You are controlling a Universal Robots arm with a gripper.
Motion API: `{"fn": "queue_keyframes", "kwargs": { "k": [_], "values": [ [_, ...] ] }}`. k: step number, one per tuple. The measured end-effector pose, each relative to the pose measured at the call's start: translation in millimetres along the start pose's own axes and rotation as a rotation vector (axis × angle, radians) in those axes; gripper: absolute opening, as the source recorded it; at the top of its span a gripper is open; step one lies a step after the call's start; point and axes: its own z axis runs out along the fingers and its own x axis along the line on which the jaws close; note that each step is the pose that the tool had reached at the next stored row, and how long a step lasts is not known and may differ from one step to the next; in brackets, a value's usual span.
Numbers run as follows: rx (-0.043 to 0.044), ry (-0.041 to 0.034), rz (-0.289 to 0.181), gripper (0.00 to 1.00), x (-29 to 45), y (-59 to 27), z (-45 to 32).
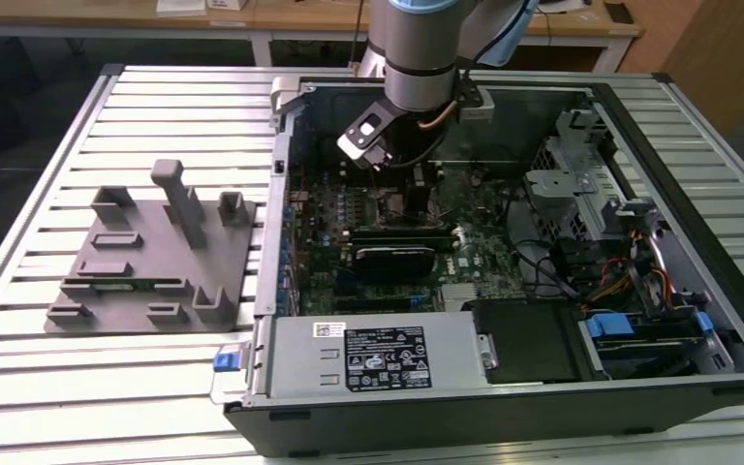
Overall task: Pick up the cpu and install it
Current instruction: 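Place the cpu into insertion slot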
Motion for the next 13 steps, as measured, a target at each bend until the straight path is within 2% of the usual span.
{"fn": "queue_keyframes", "kwargs": {
  "k": [3, 4, 5, 13],
  "values": [
    [0.0000, 0.0000, 0.000, 0.63, 0.0, 0.0, -0.1],
    [0.0001, -0.0003, 0.000, 0.61, -0.1, 0.0, -0.3],
    [0.0003, -0.0005, 0.000, 0.55, -0.1, 0.0, -0.4],
    [0.0001, 0.0000, 0.000, 0.53, -0.1, 0.1, -1.5]
  ]
}}
